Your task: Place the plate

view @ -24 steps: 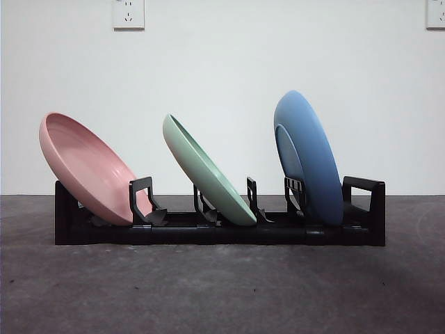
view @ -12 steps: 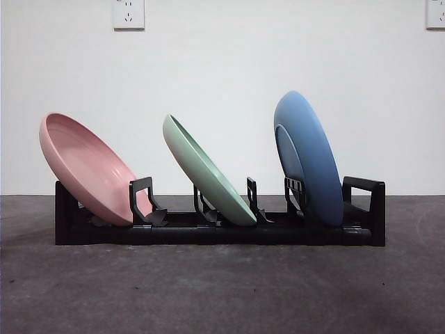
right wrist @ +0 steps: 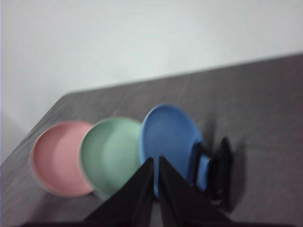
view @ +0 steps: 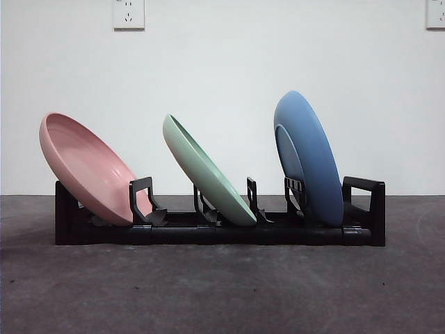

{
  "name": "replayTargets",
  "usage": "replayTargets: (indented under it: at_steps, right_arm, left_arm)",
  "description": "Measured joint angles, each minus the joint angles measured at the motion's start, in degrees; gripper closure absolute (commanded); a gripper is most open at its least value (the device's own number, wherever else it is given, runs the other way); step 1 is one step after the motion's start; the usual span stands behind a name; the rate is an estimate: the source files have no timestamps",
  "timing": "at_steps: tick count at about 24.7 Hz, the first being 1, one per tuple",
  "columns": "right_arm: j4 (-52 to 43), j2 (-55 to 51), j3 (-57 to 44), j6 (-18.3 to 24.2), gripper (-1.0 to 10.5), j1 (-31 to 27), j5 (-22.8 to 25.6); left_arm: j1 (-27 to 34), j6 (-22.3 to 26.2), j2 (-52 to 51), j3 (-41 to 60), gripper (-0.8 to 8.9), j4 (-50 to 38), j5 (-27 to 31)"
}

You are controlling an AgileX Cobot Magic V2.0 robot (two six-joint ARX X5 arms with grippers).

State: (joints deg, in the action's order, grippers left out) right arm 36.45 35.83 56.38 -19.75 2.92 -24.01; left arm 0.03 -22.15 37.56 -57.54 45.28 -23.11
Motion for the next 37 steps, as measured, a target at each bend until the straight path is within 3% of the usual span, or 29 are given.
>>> replayTargets:
  at_steps: [8,10,11,20,25,30,37]
  right_arm:
    - [8.66,10.03,7.8,0.44,9.0,0.92,-7.17]
    - [8.94,12.04,7.89,1.88,7.0,1.77,-7.54]
    - [9.22,12.61,7.89,2.23,6.7,2.12,-7.56]
    - [9.66,15.37,8.66,2.8,6.8,4.74,-8.96]
    - [9.92,29.42,13.35,3.08,6.8,7.65,-10.73]
    - [9.09,42.75,19.21,6.97,6.8,10.49,-10.32]
    - [1.84,51.82,20.83,9.18,7.3,13.22,-8.48]
  left_arm:
    - [-2.19,4.57,9.16,-9.2,7.81,15.02,-0.72]
    - [-2.75,5.31,10.93,-9.92,5.74,15.17,-0.79]
    - [-2.86,5.66,11.34,-9.92,5.16,15.21,-0.79]
    - [-2.91,6.12,11.17,-9.92,5.2,15.19,-0.79]
    - [-2.95,6.12,11.17,-9.92,5.34,15.56,-0.79]
    - [-2.95,6.12,11.17,-9.92,5.34,15.63,-0.79]
    - [-2.95,6.56,11.17,-9.92,5.34,15.65,-0.79]
